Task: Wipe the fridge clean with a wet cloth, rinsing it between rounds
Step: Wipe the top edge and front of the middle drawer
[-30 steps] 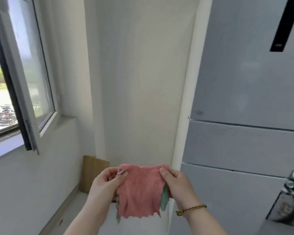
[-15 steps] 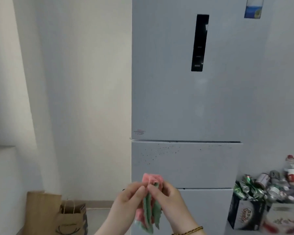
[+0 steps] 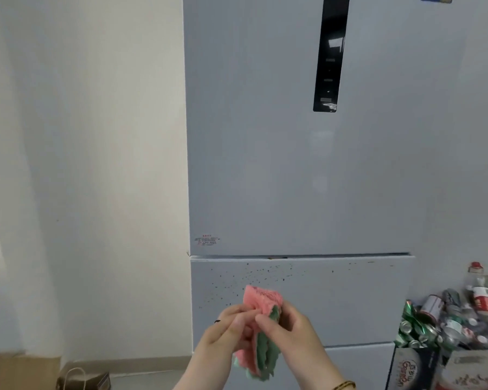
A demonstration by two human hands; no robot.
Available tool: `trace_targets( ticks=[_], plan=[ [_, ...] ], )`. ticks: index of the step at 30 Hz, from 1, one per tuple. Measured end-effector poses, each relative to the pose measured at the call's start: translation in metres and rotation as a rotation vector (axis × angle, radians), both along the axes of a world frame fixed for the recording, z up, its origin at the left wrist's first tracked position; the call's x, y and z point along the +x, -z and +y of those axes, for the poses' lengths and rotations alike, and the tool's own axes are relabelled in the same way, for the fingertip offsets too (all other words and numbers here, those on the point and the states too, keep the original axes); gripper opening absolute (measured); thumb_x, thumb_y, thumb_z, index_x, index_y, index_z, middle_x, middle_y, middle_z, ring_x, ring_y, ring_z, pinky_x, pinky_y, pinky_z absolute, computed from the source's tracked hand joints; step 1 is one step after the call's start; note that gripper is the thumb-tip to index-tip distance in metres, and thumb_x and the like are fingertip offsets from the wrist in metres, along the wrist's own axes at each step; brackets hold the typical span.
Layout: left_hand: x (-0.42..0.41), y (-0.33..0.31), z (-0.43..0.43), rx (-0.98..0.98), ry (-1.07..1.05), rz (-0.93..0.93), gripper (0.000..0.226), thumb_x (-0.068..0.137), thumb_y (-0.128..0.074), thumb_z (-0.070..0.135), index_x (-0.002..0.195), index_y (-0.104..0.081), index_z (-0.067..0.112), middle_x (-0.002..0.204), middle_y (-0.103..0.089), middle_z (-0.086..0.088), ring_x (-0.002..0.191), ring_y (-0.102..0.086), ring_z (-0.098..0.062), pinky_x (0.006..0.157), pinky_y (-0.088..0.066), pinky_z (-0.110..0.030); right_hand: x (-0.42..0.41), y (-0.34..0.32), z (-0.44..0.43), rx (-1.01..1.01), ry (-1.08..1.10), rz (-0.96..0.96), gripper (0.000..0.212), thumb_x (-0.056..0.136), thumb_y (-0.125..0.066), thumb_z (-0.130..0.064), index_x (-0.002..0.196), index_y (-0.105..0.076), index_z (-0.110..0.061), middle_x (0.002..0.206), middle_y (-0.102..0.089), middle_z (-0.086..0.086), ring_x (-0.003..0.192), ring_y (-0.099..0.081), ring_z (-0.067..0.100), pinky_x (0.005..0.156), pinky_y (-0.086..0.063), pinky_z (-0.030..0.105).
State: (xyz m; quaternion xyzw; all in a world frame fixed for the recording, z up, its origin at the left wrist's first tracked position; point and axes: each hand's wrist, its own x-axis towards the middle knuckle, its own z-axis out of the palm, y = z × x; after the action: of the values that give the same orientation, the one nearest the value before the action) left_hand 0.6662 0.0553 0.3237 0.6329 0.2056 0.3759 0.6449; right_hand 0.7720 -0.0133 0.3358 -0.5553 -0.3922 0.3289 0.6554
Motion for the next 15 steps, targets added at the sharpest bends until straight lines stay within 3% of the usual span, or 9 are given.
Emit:
trace_targets(
  ticks=[2,4,6,8,10,12,15],
  plan=[
    [0.012,-0.001,0.028,-0.027,-0.018,-0.02,0.028,0.071,-0.049,0.028,0.063,-0.076,0.028,0.092,-0.061,-0.003,0.063,-0.058,0.0,0.062,-0.05,-0.019,0.015,-0.001,0.028,-0.023,0.05,-0.024,0.024,0.084,-0.058,0.003,0.08,-0.065,-0.02,0.07,-0.069,-0.006,0.064,-0.064,0.0,0.058,-0.046,0.01],
    [0.023,-0.002,0.06,-0.077,-0.103,-0.078,0.032,0.081,-0.053,0.018,0.058,-0.075,0.021,0.071,-0.064,-0.004,0.058,-0.058,-0.006,0.055,-0.05,-0.017,0.03,-0.004,0.055,-0.04,0.087,-0.038,0.028,0.085,-0.054,0.005,0.076,-0.065,-0.019,0.071,-0.068,0.0,0.062,-0.062,0.004,0.057,-0.047,0.012],
    [0.031,-0.003,0.089,-0.096,-0.294,-0.089,0.047,0.092,-0.046,0.002,0.057,-0.072,0.02,0.064,-0.064,-0.002,0.06,-0.055,-0.015,0.051,-0.05,-0.018,0.047,-0.006,0.074,-0.017,0.136,-0.031,0.031,0.085,-0.053,0.006,0.075,-0.066,-0.02,0.071,-0.069,-0.003,0.063,-0.062,0.003,0.057,-0.048,0.012],
    [0.039,-0.002,0.116,-0.067,-0.494,-0.025,0.035,0.091,-0.044,0.001,0.071,-0.066,0.019,0.076,-0.061,-0.005,0.068,-0.051,-0.018,0.057,-0.046,-0.023,0.065,-0.008,0.085,0.027,0.214,-0.015,0.03,0.085,-0.053,0.006,0.077,-0.066,-0.02,0.07,-0.07,-0.007,0.062,-0.063,0.001,0.055,-0.047,0.01],
    [0.046,0.005,0.137,-0.039,-0.623,0.068,0.016,0.091,-0.048,0.007,0.094,-0.059,0.017,0.098,-0.057,-0.008,0.088,-0.053,-0.024,0.072,-0.041,-0.031,0.085,-0.008,0.09,0.081,0.317,0.045,0.027,0.086,-0.052,0.005,0.079,-0.065,-0.017,0.071,-0.069,-0.005,0.061,-0.063,0.002,0.053,-0.048,0.012],
    [0.053,0.015,0.15,-0.035,-0.698,0.129,0.032,0.091,-0.048,0.012,0.123,-0.048,0.015,0.12,-0.047,-0.01,0.113,-0.045,-0.027,0.089,-0.038,-0.039,0.101,-0.009,0.091,0.11,0.396,0.104,0.026,0.087,-0.051,0.004,0.079,-0.064,-0.017,0.076,-0.067,0.001,0.068,-0.063,0.011,0.056,-0.048,0.021],
    [0.067,0.02,0.156,-0.123,-0.662,0.143,0.042,0.094,-0.043,0.02,0.136,-0.036,0.017,0.134,-0.043,-0.009,0.124,-0.039,-0.026,0.097,-0.032,-0.039,0.118,-0.013,0.094,0.157,0.491,0.127,0.026,0.089,-0.05,0.001,0.076,-0.061,-0.018,0.078,-0.063,0.002,0.071,-0.059,0.014,0.06,-0.044,0.025]
  ],
)
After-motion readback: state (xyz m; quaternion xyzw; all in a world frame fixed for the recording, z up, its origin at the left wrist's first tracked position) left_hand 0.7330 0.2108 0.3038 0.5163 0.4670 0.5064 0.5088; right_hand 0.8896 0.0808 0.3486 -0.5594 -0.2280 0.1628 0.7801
